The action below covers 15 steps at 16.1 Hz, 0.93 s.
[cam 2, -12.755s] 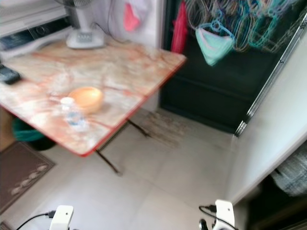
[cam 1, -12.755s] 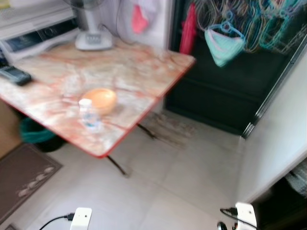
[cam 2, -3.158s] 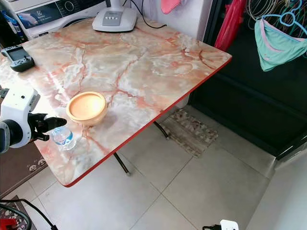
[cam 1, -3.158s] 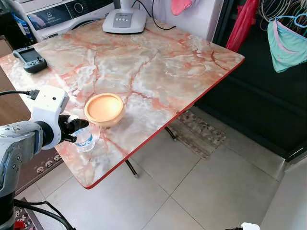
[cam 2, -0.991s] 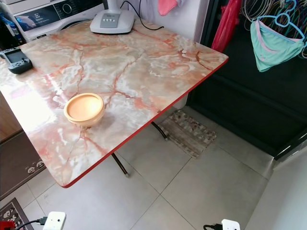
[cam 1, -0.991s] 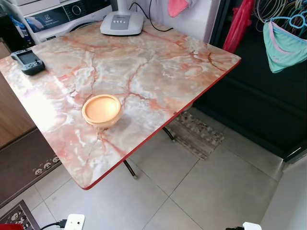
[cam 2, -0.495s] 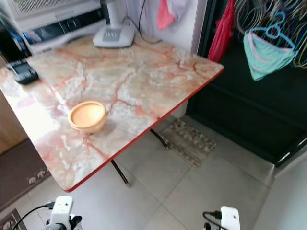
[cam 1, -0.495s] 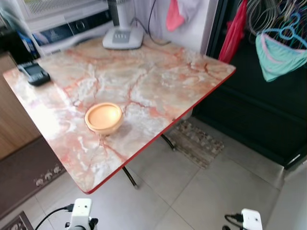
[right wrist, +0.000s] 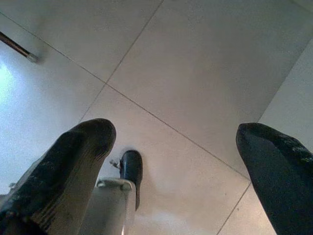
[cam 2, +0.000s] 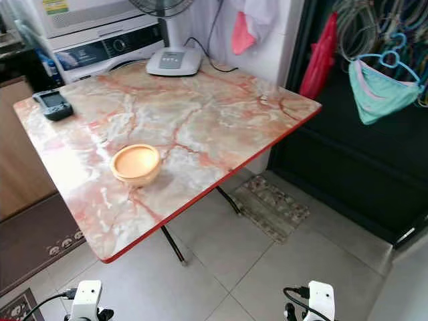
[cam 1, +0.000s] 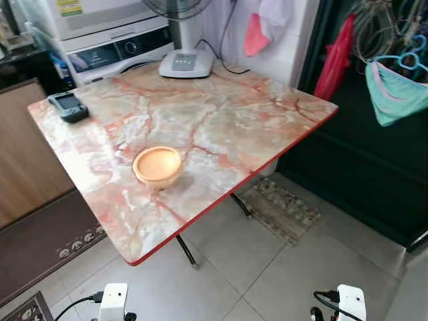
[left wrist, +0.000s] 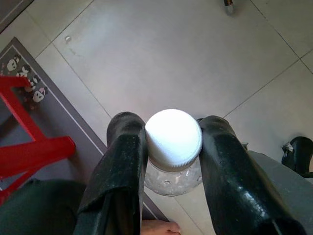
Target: Restocking fridge
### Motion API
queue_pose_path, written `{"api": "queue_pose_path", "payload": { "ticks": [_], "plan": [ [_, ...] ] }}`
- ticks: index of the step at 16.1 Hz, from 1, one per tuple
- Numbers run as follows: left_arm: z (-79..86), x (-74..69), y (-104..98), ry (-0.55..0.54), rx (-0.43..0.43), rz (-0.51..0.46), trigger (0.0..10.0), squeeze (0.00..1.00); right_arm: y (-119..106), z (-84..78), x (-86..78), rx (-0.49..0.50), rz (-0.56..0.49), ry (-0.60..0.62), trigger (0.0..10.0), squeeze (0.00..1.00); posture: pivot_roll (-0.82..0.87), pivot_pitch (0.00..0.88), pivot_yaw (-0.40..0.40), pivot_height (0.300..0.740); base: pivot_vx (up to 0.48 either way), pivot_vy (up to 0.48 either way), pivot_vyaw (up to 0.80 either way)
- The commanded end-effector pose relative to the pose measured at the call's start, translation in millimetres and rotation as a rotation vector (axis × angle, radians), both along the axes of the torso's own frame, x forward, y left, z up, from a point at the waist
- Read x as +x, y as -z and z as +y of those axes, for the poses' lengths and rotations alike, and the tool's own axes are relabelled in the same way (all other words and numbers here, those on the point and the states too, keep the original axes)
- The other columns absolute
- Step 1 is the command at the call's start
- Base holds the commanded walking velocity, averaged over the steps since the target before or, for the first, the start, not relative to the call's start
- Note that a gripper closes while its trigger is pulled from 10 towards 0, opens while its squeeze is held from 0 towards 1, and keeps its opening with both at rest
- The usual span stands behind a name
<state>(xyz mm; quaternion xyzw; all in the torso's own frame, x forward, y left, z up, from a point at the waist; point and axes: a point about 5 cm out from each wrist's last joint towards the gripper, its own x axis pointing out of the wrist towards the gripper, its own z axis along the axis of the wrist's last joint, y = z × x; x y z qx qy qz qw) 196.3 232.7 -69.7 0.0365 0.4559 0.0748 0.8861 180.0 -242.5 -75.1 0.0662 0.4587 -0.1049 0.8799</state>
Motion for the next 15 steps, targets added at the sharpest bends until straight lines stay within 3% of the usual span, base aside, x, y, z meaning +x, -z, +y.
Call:
{"api": "queue_pose_path", "payload": {
  "ticks": [1,11,15],
  "plan": [
    [0.1,-5.0,2.9,-0.026,-0.005,0.022,10.0,0.00,-0.1,-1.6,-0.2,0.000,0.005,0.016,10.0,0.00,0.09,0.000,-0.023,0.740,0.000,0.000,0.00],
    [2.8,-3.6,1.7,-0.018,0.001,0.033,10.0,0.00,0.5,-0.2,-0.1,0.011,0.015,0.037,10.0,0.00,0.09,0.000,-0.016,0.740,0.000,0.000,0.00],
    [1.7,-4.2,2.4,-0.027,-0.007,0.036,10.0,0.00,0.4,-0.7,-0.1,0.009,0.023,0.024,10.0,0.00,0.09,0.000,-0.022,0.740,0.000,0.000,-0.71]
  ]
}}
